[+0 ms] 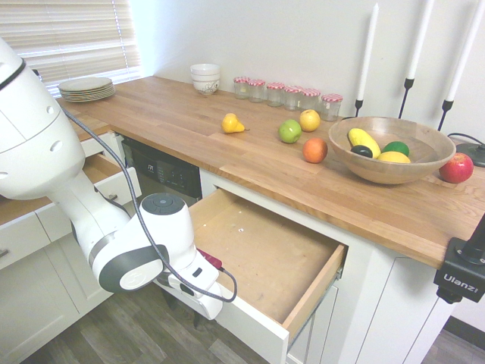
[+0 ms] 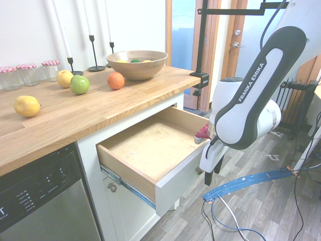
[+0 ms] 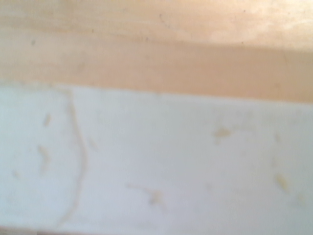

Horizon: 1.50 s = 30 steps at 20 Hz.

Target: Close the drawer

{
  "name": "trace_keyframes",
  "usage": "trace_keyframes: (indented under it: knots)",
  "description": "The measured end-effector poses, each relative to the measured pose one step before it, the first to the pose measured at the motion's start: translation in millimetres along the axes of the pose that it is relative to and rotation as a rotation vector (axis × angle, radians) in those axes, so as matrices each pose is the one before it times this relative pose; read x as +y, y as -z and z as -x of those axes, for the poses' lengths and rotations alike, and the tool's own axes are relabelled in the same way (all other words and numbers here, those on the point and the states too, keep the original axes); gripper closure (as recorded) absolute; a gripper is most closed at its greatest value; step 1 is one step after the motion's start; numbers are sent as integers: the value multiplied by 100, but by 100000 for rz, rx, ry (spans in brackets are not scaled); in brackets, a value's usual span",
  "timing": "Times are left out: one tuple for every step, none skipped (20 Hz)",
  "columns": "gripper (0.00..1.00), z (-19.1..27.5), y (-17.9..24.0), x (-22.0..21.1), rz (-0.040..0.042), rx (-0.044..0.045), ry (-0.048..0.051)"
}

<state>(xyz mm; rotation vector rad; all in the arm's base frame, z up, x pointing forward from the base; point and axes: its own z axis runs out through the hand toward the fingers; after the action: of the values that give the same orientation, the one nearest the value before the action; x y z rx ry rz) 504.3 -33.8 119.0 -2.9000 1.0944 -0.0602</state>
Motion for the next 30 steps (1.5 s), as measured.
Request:
trace_keyframes:
  knots:
    - [100,-5,2,5,21,20,-4]
    - [100,-8,0,11,8,7,-29]
    - [100,-7,0,11,0,2,-53]
    - [100,-4,0,5,-18,-8,-86]
    - [100,-7,0,10,-42,-22,-197]
    - [100,-11,2,14,-65,-28,-287]
    - [100,-9,1,13,-57,-26,-255]
    - [100,-8,0,15,-58,-31,-271]
    - [100,-9,2,9,-51,-16,-211]
    - [100,-15,9,-2,-59,29,-131]
    - [100,-19,13,-8,-53,37,-86]
    - [100,-11,7,-5,-34,19,-65]
    - [100,-7,4,-2,-20,6,-49]
    - [100,-9,5,-4,-23,13,-39]
    - [100,-13,9,-10,-29,24,-23]
    - [100,-15,7,-11,-30,25,-27]
    - [100,-17,3,-12,-26,23,-23]
    - [100,-19,-8,-15,-16,19,-5]
    - [100,-17,-15,-13,-5,8,-2]
    - [100,-17,-15,-14,-6,10,1]
    - [100,-17,-12,-17,-9,13,7]
    - [100,-9,-11,-13,-3,6,9]
    - [100,-20,7,-23,-36,43,11]
    - [100,-58,35,-52,-99,118,10]
    - [100,-111,59,-80,-168,224,-9]
    - [100,-160,80,-91,-206,305,-39]
    - [100,-206,73,-127,-256,373,-39]
    - [100,-234,30,-160,-250,358,-17]
    - [100,-226,-8,-155,-213,318,-15]
    - [100,-260,-14,-179,-233,342,-15]
